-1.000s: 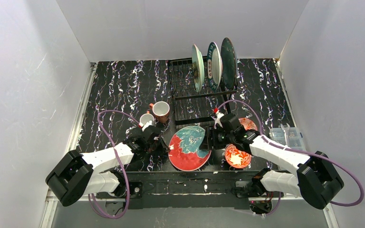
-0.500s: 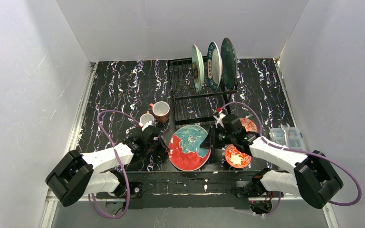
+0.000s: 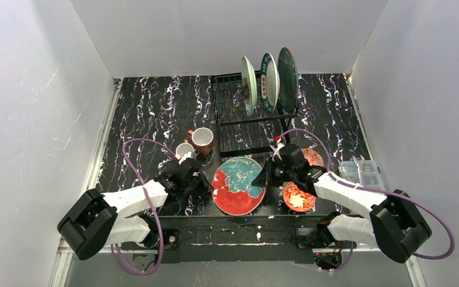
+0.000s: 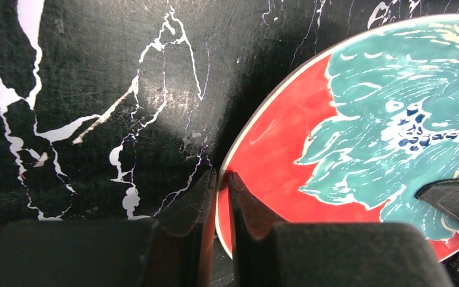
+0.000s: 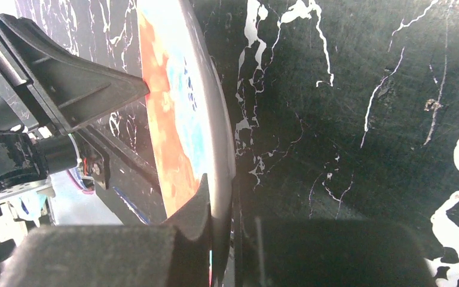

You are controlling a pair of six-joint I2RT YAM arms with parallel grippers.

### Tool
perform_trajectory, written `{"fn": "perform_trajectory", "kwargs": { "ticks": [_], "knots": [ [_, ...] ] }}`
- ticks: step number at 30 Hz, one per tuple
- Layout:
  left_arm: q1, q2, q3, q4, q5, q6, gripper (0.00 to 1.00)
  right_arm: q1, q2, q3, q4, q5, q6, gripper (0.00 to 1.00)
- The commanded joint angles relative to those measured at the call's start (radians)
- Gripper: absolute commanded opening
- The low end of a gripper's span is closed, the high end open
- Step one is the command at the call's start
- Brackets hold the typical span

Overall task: Load the mixed dishes into the dish rack
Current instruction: Pick up the plate from the corner of the board.

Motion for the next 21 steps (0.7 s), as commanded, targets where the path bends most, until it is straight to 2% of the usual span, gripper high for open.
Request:
{"fn": "perform_trajectory", "kwargs": {
  "ticks": [1, 6, 12, 21],
  "knots": [
    [-0.005, 0.064, -0.067, -0.209, -0.045, 0.057, 0.14, 0.018, -0.049, 0.034, 0.074, -0.035, -0.014, 0.01],
    [-0.004, 0.000, -0.060, -0.245, -0.047, 0.070, 0.35, 0.019, -0.082, 0.071, 0.014, -0.016, -0.033, 0.01],
    [-0.005, -0.094, 0.013, -0.380, -0.047, 0.116, 0.48, 0.019, -0.119, 0.119, -0.085, 0.014, -0.071, 0.01],
    [-0.004, -0.249, 0.148, -0.575, -0.048, 0.209, 0.63, 0.019, -0.170, 0.213, -0.260, 0.055, -0.142, 0.01]
  ]
}}
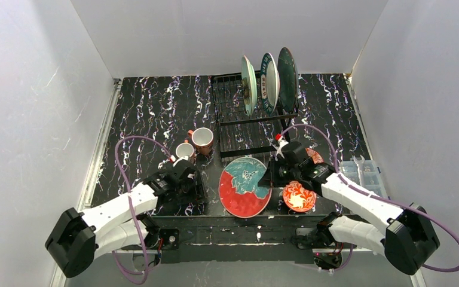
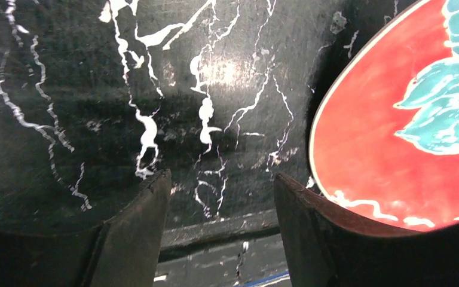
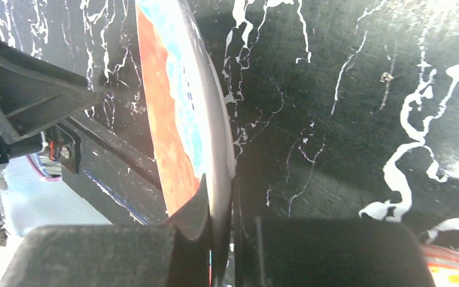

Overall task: Load the mixed dishes into the dish rack
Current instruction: Pick up the plate from the corner of the board.

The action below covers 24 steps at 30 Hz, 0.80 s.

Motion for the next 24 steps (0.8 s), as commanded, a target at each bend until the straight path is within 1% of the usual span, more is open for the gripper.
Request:
{"fn": "perform_trajectory", "kwargs": {
  "ticks": [1, 8, 17, 19, 21, 24],
  "knots": [
    [-0.002, -0.074, 0.093, -0.195, -0.038, 0.089, 0.65, 0.005, -0.059, 0.148, -0.038, -0.009, -0.046, 0.01],
    [-0.003, -0.160, 0.212, -0.310, -0.045, 0.167, 0.79, 0.023, -0.068, 0.299, -0.203, 0.033, -0.114, 0.01],
    [-0.003, -0.255, 0.403, -0.467, -0.113, 0.292, 0.95, 0.061, -0.034, 0.435, -0.295, 0.086, -0.159, 0.01],
    [-0.003, -0.278, 0.434, -0.495, -0.138, 0.314, 0.98, 0.090, -0.021, 0.473, -0.314, 0.113, -0.167, 0.01],
    [-0.002, -0.298, 0.464, -0.516, -0.159, 0.332, 0.98, 0.138, 0.000, 0.511, -0.330, 0.151, -0.172, 0.01],
    [-0.003, -0.320, 0.498, -0.546, -0.184, 0.357, 0.98, 0.233, 0.042, 0.580, -0.363, 0.252, -0.181, 0.01]
  ]
}}
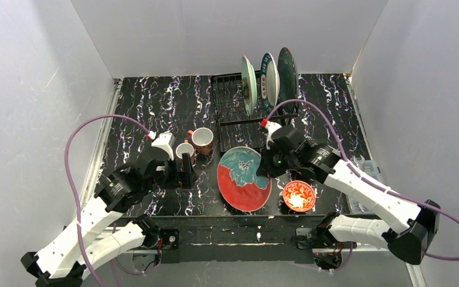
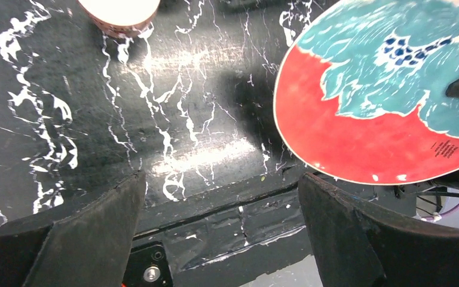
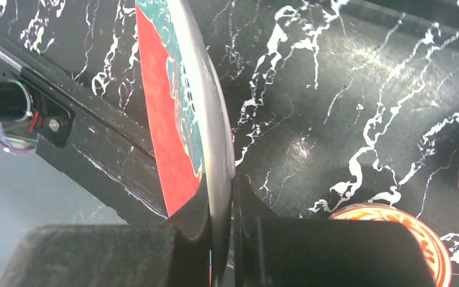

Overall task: Load the mixed dishes into the dish rack
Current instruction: Pick up the plate from the corner of the board, then insert the plate into the dish rack.

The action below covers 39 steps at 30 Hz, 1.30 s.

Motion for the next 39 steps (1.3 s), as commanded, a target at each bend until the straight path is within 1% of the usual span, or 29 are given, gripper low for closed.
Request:
{"fn": "perform_trajectory", "kwargs": {
  "ticks": [1, 3, 8, 12, 15, 18, 23, 32, 39],
  "knots": [
    [-0.002, -0.035, 0.062, -0.096, -0.081, 0.073, 0.98, 0.131, 0.034, 0.181, 0.055, 0.120, -0.003, 0.01],
    [-0.002, -0.052, 0.074, -0.108, -0.095, 0.094, 0.98, 0.178, 0.055, 0.225, 0.048, 0.169, -0.007, 0.01],
    [-0.003, -0.091, 0.105, -0.139, -0.119, 0.149, 0.98, 0.252, 0.127, 0.340, 0.039, 0.227, -0.027, 0.01],
    [-0.003, -0.142, 0.101, -0.136, -0.114, 0.181, 0.98, 0.276, 0.185, 0.433, 0.051, 0.238, -0.047, 0.01],
    [-0.002, -0.168, 0.080, -0.133, -0.118, 0.192, 0.98, 0.294, 0.229, 0.517, 0.049, 0.280, -0.064, 0.01],
    [-0.002, -0.182, 0.049, -0.131, -0.133, 0.186, 0.98, 0.300, 0.267, 0.594, 0.070, 0.324, -0.074, 0.01],
    [-0.003, -0.195, 0.019, -0.095, -0.090, 0.198, 0.98, 0.313, 0.334, 0.711, 0.093, 0.438, -0.091, 0.01],
    [-0.003, -0.233, -0.045, -0.046, -0.109, 0.204, 0.98, 0.315, 0.433, 0.891, 0.170, 0.608, -0.143, 0.01],
    [-0.003, -0.252, -0.053, -0.043, -0.118, 0.202, 0.98, 0.315, 0.497, 0.985, 0.254, 0.747, -0.201, 0.01]
  ]
}}
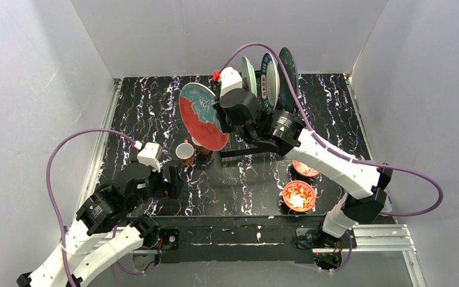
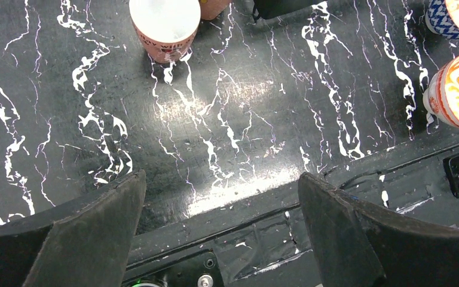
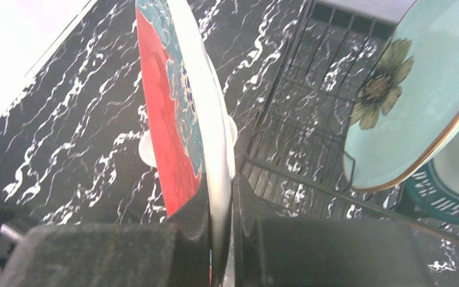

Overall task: Load the mixed dishes into the dish rack
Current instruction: Insert the plate into the dish rack.

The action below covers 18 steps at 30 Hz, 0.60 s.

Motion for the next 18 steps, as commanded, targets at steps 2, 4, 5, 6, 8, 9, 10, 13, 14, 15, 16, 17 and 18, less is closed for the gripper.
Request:
{"fn": "perform_trajectory", "kwargs": {
  "ticks": [2, 4, 5, 6, 8, 9, 10, 13, 14, 15, 16, 17, 18],
  "knots": [
    [-0.002, -0.015, -0.006, 0.013, -0.024, 0.011, 0.98, 0.005, 0.002, 0.143, 0.272, 0.184, -0.043, 0.01],
    [-0.002, -0.017, -0.007, 0.013, -0.027, 0.011, 0.98, 0.005, 0.008, 0.147, 0.309, 0.224, -0.065, 0.01],
    [-0.002, -0.018, -0.007, 0.013, -0.027, 0.011, 0.98, 0.005, 0.011, 0.149, 0.329, 0.242, -0.082, 0.01],
    [-0.002, -0.018, -0.007, 0.014, -0.027, 0.011, 0.98, 0.005, 0.014, 0.152, 0.348, 0.254, -0.094, 0.01],
    [-0.003, -0.013, -0.007, 0.013, -0.024, 0.011, 0.98, 0.005, 0.022, 0.161, 0.383, 0.291, -0.117, 0.01],
    [-0.003, -0.009, -0.007, 0.013, -0.023, 0.011, 0.98, 0.006, 0.026, 0.165, 0.400, 0.308, -0.130, 0.01],
    [-0.002, -0.005, -0.007, 0.014, -0.021, 0.011, 0.98, 0.006, 0.032, 0.168, 0.419, 0.323, -0.142, 0.01],
    [-0.003, 0.000, -0.007, 0.013, -0.021, 0.011, 0.98, 0.007, 0.041, 0.167, 0.483, 0.371, -0.184, 0.01],
    [-0.002, 0.000, -0.007, 0.013, -0.021, 0.011, 0.98, 0.007, 0.044, 0.165, 0.516, 0.389, -0.202, 0.01],
    [-0.002, 0.000, -0.007, 0.013, -0.021, 0.011, 0.98, 0.008, 0.046, 0.163, 0.542, 0.407, -0.222, 0.01],
    [-0.003, 0.001, -0.008, 0.014, -0.021, 0.011, 0.98, 0.009, 0.051, 0.162, 0.564, 0.425, -0.243, 0.01],
    [-0.002, 0.002, -0.008, 0.014, -0.021, 0.011, 0.98, 0.010, 0.054, 0.162, 0.589, 0.442, -0.263, 0.01],
    [-0.003, 0.003, -0.008, 0.013, -0.022, 0.011, 0.98, 0.011, 0.059, 0.162, 0.612, 0.460, -0.276, 0.01]
  ]
}}
